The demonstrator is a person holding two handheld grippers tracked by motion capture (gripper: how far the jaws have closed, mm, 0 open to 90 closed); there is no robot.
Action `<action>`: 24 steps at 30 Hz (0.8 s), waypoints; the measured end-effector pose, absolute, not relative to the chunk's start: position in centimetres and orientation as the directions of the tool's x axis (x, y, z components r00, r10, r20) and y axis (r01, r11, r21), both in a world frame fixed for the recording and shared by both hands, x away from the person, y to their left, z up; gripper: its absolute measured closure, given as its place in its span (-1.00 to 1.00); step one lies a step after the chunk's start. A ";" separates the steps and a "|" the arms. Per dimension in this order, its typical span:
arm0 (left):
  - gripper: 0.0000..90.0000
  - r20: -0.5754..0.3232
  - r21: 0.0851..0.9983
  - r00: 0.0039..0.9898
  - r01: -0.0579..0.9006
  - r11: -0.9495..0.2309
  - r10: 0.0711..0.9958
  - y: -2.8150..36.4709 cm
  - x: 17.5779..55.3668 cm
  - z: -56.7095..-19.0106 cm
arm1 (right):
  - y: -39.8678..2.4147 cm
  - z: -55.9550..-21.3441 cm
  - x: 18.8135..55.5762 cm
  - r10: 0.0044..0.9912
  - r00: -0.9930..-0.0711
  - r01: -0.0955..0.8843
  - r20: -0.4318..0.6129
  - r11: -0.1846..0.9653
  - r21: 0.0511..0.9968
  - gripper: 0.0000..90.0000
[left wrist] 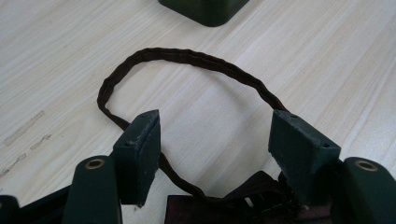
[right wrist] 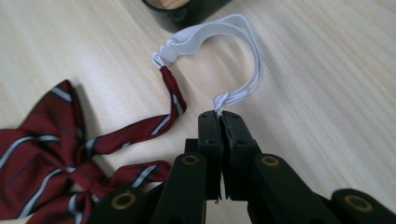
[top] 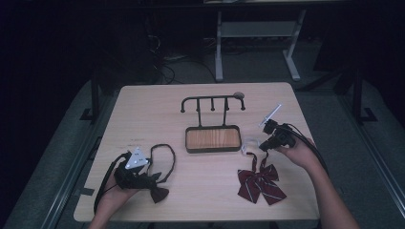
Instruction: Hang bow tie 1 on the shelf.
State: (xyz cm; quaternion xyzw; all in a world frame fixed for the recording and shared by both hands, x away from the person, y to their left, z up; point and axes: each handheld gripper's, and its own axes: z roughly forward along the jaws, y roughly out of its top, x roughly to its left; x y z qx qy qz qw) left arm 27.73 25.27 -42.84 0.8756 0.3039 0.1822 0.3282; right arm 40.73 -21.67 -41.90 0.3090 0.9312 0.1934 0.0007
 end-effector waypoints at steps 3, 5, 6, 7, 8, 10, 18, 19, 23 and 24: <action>-0.23 0.121 0.685 0.749 0.412 -0.601 0.651 25.2 27.7 -42.9 | -21.9 -41.4 40.5 0.565 -0.815 0.567 0.126 0.736 0.371 0.94; -0.23 0.121 0.684 0.749 0.413 -0.601 0.651 25.2 27.7 -42.9 | -22.0 -41.1 40.3 0.558 -0.819 0.562 0.133 0.735 0.379 0.94; -0.23 0.120 0.685 0.748 0.414 -0.600 0.652 25.3 27.7 -42.8 | -22.0 -40.9 40.3 0.551 -0.822 0.559 0.141 0.736 0.381 0.94; -0.23 0.120 0.685 0.748 0.414 -0.600 0.652 25.3 27.7 -42.8 | -22.0 -40.9 40.3 0.551 -0.822 0.559 0.141 0.736 0.381 0.94; -0.23 0.118 0.685 0.747 0.415 -0.598 0.654 25.3 27.7 -42.9 | -22.1 -40.7 40.2 0.546 -0.826 0.554 0.143 0.737 0.387 0.94; -0.23 0.118 0.684 0.748 0.416 -0.599 0.654 25.3 27.7 -42.9 | -22.2 -40.2 39.9 0.529 -0.833 0.544 0.161 0.731 0.412 0.94; -0.23 0.117 0.683 0.748 0.416 -0.600 0.653 25.3 27.8 -42.9 | -22.1 -38.3 39.3 0.503 -0.847 0.523 0.171 0.732 0.437 0.94; -0.23 0.116 0.684 0.748 0.417 -0.599 0.653 25.3 27.8 -42.9 | -22.1 -38.1 39.2 0.494 -0.853 0.514 0.170 0.735 0.443 0.94; -0.23 0.117 0.683 0.748 0.417 -0.600 0.653 25.2 27.7 -42.9 | -21.9 -37.2 38.7 0.480 -0.862 0.497 0.162 0.736 0.460 0.94; -0.23 0.116 0.682 0.748 0.418 -0.600 0.653 25.2 27.7 -43.0 | -21.8 -37.0 38.6 0.478 -0.864 0.494 0.160 0.737 0.461 0.94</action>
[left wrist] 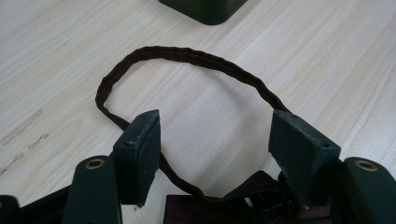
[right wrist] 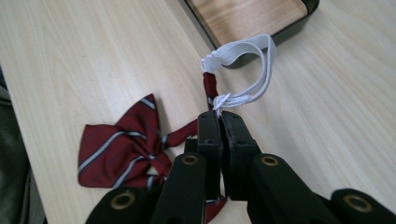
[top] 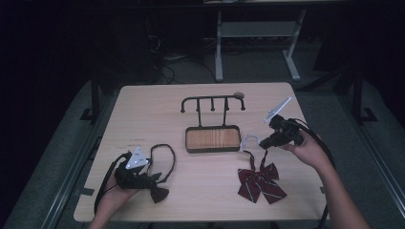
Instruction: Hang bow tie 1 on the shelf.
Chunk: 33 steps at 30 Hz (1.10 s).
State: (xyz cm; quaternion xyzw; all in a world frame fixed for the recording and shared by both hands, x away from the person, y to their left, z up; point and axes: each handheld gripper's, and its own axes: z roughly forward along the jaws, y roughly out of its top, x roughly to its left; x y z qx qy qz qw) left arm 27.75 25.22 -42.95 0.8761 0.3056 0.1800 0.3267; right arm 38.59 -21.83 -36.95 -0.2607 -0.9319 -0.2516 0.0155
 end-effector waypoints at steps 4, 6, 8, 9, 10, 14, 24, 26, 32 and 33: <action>-0.23 0.116 0.683 0.750 0.416 -0.601 0.651 25.2 27.8 -43.0 | -21.6 -36.4 38.4 0.464 -0.872 0.479 0.157 0.743 0.468 0.94; -0.23 0.115 0.685 0.750 0.416 -0.599 0.652 25.2 27.8 -43.0 | -21.5 -36.1 38.3 0.462 -0.872 0.479 0.160 0.743 0.468 0.94; -0.23 0.113 0.685 0.749 0.417 -0.597 0.653 25.2 27.8 -43.0 | -21.4 -35.9 38.3 0.453 -0.877 0.471 0.161 0.744 0.474 0.94; -0.23 0.114 0.686 0.750 0.415 -0.598 0.651 25.2 27.8 -42.9 | -21.4 -35.8 38.2 0.449 -0.879 0.468 0.161 0.744 0.478 0.94; -0.23 0.111 0.687 0.750 0.416 -0.595 0.652 25.2 27.9 -42.9 | -21.4 -35.6 38.1 0.449 -0.877 0.472 0.169 0.741 0.478 0.94; -0.23 0.113 0.684 0.752 0.415 -0.600 0.649 25.2 27.9 -43.0 | -21.2 -34.9 37.9 0.435 -0.886 0.453 0.158 0.746 0.487 0.94; -0.23 0.106 0.689 0.752 0.416 -0.593 0.651 25.3 28.1 -43.0 | -20.8 -32.9 37.6 0.417 -0.897 0.430 0.148 0.746 0.508 0.94; -0.23 0.104 0.689 0.753 0.417 -0.593 0.650 25.3 28.1 -43.1 | -20.9 -32.3 37.5 0.415 -0.899 0.425 0.141 0.744 0.515 0.94; -0.23 0.108 0.694 0.750 0.413 -0.590 0.652 25.5 28.1 -42.9 | -20.9 -31.1 37.5 0.412 -0.902 0.414 0.128 0.742 0.528 0.94; -0.23 0.109 0.692 0.750 0.414 -0.591 0.652 25.5 28.1 -42.9 | -20.9 -30.9 37.5 0.412 -0.902 0.415 0.131 0.741 0.528 0.94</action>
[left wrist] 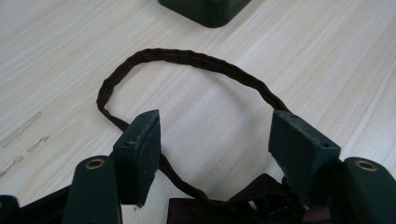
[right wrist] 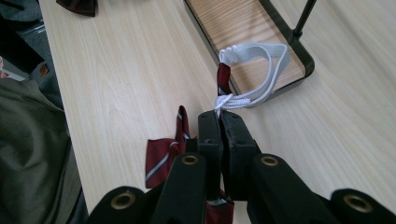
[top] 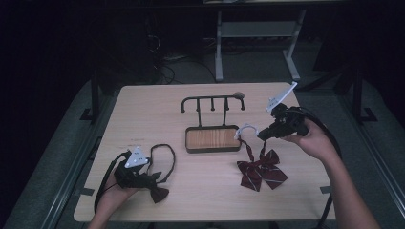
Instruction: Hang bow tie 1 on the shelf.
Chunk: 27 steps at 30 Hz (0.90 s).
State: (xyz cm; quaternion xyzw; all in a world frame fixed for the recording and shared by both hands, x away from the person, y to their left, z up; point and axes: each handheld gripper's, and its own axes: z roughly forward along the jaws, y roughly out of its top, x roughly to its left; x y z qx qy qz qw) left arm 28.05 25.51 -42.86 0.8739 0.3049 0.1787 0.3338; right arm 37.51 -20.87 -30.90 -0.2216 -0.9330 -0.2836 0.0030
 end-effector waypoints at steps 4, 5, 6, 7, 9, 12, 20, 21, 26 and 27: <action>-0.23 0.105 0.695 0.747 0.416 -0.586 0.656 25.6 28.1 -42.9 | -20.6 -30.4 37.5 0.405 -0.906 0.405 0.121 0.749 0.525 0.94; -0.23 0.105 0.695 0.747 0.416 -0.586 0.656 25.6 28.1 -42.9 | -20.5 -30.2 37.5 0.401 -0.909 0.399 0.117 0.752 0.525 0.94; -0.23 0.104 0.694 0.746 0.419 -0.586 0.657 25.6 28.1 -42.9 | -20.5 -30.0 37.5 0.399 -0.910 0.397 0.115 0.751 0.527 0.94; -0.23 0.104 0.694 0.746 0.419 -0.586 0.657 25.6 28.1 -42.9 | -20.4 -29.9 37.6 0.400 -0.909 0.396 0.114 0.751 0.529 0.94; -0.23 0.103 0.693 0.746 0.420 -0.585 0.658 25.6 28.1 -42.9 | -20.3 -29.7 37.6 0.398 -0.910 0.396 0.115 0.754 0.525 0.94; -0.23 0.105 0.695 0.746 0.418 -0.585 0.658 25.6 28.0 -42.9 | -20.3 -29.4 37.7 0.395 -0.912 0.392 0.113 0.754 0.527 0.94; -0.23 0.103 0.691 0.748 0.420 -0.588 0.655 25.6 28.1 -43.0 | -20.1 -28.8 37.8 0.393 -0.913 0.386 0.105 0.755 0.531 0.94; -0.23 0.103 0.693 0.748 0.419 -0.587 0.656 25.6 28.1 -42.9 | -20.1 -28.8 37.9 0.396 -0.912 0.388 0.105 0.754 0.531 0.94; -0.23 0.102 0.694 0.746 0.420 -0.585 0.658 25.6 28.0 -42.9 | -20.1 -28.6 38.1 0.393 -0.913 0.388 0.109 0.754 0.530 0.94; -0.23 0.110 0.691 0.747 0.417 -0.591 0.655 25.5 28.0 -42.8 | -20.1 -28.6 38.2 0.393 -0.913 0.388 0.110 0.754 0.529 0.94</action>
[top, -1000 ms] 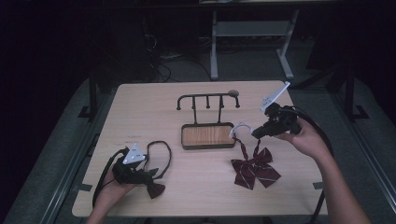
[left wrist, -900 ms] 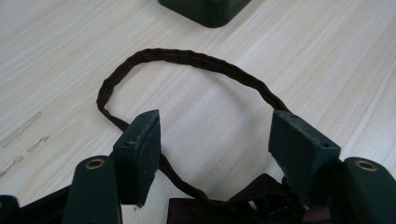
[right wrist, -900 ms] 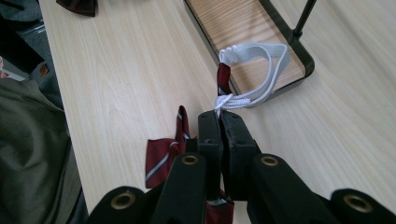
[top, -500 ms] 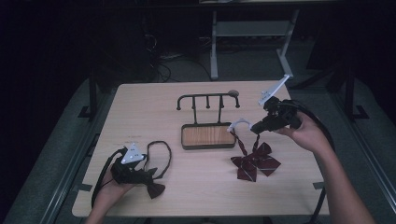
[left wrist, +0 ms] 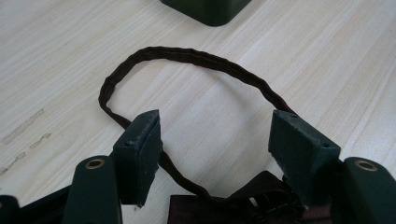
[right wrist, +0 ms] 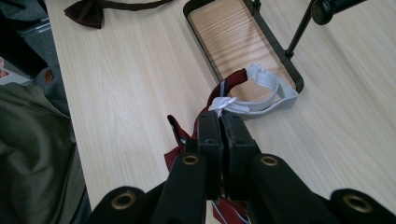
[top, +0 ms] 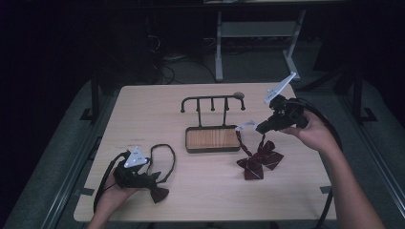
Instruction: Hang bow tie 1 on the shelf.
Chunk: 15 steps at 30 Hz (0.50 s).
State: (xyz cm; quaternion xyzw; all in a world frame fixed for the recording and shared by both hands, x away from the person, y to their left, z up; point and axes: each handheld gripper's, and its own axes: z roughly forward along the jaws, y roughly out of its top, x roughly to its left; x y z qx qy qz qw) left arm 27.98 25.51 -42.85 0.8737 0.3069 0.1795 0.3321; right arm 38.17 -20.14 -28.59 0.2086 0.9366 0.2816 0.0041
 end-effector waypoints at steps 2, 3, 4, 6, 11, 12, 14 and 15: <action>-0.23 0.109 0.694 0.746 0.416 -0.588 0.656 25.5 27.9 -42.8 | -20.1 -28.5 38.2 0.390 -0.915 0.382 0.105 0.753 0.535 0.94; -0.23 0.108 0.694 0.746 0.417 -0.587 0.658 25.5 27.9 -42.8 | -20.1 -28.3 38.2 0.394 -0.913 0.386 0.105 0.751 0.536 0.94; -0.23 0.107 0.692 0.746 0.419 -0.588 0.658 25.5 28.0 -42.8 | -20.0 -28.2 38.3 0.390 -0.915 0.380 0.102 0.751 0.540 0.94; -0.23 0.108 0.689 0.746 0.420 -0.590 0.657 25.5 28.0 -42.9 | -19.9 -28.0 38.4 0.389 -0.916 0.376 0.096 0.754 0.539 0.94; -0.23 0.108 0.691 0.749 0.417 -0.591 0.654 25.4 28.0 -42.9 | -19.6 -27.2 38.5 0.395 -0.914 0.376 0.088 0.749 0.545 0.95; -0.23 0.107 0.691 0.750 0.416 -0.591 0.653 25.4 28.0 -42.9 | -19.6 -27.1 38.5 0.393 -0.916 0.373 0.084 0.752 0.543 0.95; -0.23 0.106 0.691 0.750 0.416 -0.591 0.652 25.4 28.0 -42.9 | -19.5 -26.7 38.5 0.397 -0.915 0.372 0.076 0.754 0.542 0.95; -0.23 0.107 0.691 0.750 0.416 -0.592 0.652 25.4 28.0 -42.8 | -19.5 -26.5 38.6 0.397 -0.915 0.370 0.074 0.753 0.544 0.95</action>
